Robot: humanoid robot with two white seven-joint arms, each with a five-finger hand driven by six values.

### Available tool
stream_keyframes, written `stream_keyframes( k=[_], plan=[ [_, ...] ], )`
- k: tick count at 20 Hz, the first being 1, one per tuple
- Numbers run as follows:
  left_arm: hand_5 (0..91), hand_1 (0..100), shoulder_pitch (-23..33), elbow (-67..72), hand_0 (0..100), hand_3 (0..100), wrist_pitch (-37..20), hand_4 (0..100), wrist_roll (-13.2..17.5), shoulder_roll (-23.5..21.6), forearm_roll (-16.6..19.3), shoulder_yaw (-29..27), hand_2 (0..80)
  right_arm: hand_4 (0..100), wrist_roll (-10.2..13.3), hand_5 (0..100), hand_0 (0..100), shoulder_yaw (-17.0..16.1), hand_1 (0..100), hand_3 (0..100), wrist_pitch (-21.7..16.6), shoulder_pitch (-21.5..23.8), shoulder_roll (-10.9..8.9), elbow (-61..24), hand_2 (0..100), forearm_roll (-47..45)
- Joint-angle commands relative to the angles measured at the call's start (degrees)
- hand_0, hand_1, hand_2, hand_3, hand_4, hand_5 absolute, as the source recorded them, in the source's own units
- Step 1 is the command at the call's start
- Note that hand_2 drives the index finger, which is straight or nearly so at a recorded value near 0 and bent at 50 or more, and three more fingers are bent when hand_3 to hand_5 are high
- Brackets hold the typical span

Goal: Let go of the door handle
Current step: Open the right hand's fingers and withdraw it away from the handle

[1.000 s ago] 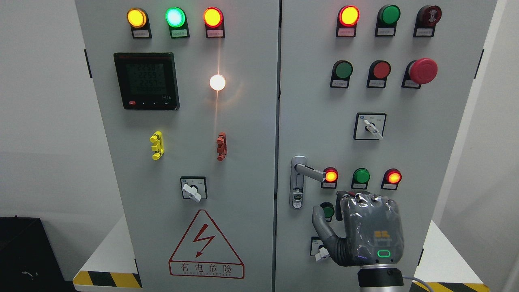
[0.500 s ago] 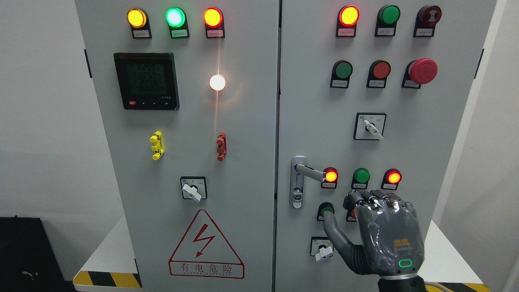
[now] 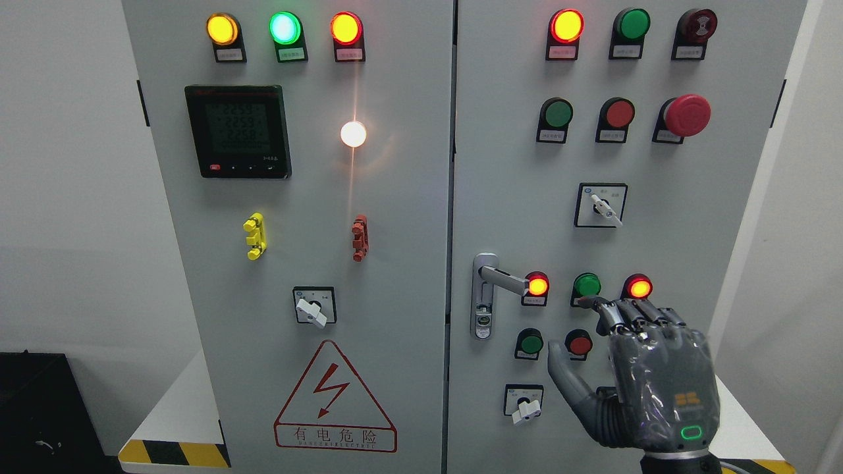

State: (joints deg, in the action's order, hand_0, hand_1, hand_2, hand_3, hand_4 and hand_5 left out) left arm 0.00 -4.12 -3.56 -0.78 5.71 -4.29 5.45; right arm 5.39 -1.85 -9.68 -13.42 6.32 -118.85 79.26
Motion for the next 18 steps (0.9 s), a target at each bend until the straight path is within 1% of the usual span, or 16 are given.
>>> stream_keyframes(
  k=[1,2,3,4,5,10,13,18],
  plan=[
    [0.0,56,1.0,0.0,12,0,0.0,0,0.0,0.0,0.1,0.0,0.0,43,1.1,42,49,-2.5,28,38,-0.9,0.8,0.18,-0.7,30,-1.7],
    [0.0,56,1.0,0.1,12,0,0.0,0,0.0,0.0,0.1,0.0,0.0,38,1.1,35,49,-2.5,28,35,-0.9,0.9,0.27,-0.7,29,-1.7],
    [0.0,56,1.0,0.0,12,0,0.0,0,0.0,0.0,0.1,0.0,0.0,36,1.1,33,49,-2.6,28,33,-0.9,1.0,0.27,-0.7,28,-1.8],
    [0.0,56,1.0,0.0,12,0,0.0,0,0.0,0.0,0.1,0.0,0.0,29,1.1,25,50,-2.5,28,30,-0.9,1.0,0.27,-0.7,27,-1.8],
    [0.0,56,1.0,0.0,12,0,0.0,0,0.0,0.0,0.1,0.0,0.0,25,1.1,20,50,-2.5,28,27,-0.9,1.0,0.27,-0.7,26,-1.8],
    [0.0,56,1.0,0.0,12,0,0.0,0,0.0,0.0,0.0,0.0,0.0,13,1.2,0,54,-2.5,22,16,-0.9,1.1,0.36,-0.7,22,-2.2],
    [0.0,56,1.0,0.0,12,0,0.0,0,0.0,0.0,0.0,0.0,0.0,10,1.1,0,55,-2.3,21,12,-1.0,1.1,0.44,-0.7,19,-2.2],
    [0.0,56,1.0,0.1,12,0,0.0,0,0.0,0.0,0.0,0.0,0.0,10,1.1,0,54,-2.2,21,12,-1.3,1.5,0.44,-0.7,18,-2.2]
  ],
)
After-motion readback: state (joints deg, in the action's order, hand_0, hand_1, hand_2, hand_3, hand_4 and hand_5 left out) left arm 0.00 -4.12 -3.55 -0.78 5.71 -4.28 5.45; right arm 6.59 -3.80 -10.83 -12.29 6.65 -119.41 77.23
